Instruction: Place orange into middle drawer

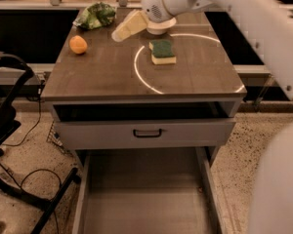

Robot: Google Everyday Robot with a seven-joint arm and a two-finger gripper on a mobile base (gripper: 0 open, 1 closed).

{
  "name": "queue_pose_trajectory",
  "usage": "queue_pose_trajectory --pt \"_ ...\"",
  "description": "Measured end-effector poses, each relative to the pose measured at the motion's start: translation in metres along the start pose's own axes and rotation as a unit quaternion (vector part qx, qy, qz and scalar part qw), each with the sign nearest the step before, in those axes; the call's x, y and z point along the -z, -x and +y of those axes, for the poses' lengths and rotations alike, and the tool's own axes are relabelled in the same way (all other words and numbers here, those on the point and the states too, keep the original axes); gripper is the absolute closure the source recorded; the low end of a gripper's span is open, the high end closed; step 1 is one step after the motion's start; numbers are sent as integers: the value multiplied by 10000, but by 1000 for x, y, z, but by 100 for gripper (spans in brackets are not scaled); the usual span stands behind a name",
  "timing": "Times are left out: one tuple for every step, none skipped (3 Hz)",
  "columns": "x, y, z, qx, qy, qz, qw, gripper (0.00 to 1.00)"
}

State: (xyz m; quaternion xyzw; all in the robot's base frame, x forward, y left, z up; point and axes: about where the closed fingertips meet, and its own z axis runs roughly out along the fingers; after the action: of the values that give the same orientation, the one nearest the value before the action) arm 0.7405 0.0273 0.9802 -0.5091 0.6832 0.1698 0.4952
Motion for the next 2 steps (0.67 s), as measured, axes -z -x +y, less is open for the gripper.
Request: queue_pose_trajectory --pt "-101 25 15 -15 538 -46 9985 0" --pt "-153 32 30 -110 826 -84 9965 0"
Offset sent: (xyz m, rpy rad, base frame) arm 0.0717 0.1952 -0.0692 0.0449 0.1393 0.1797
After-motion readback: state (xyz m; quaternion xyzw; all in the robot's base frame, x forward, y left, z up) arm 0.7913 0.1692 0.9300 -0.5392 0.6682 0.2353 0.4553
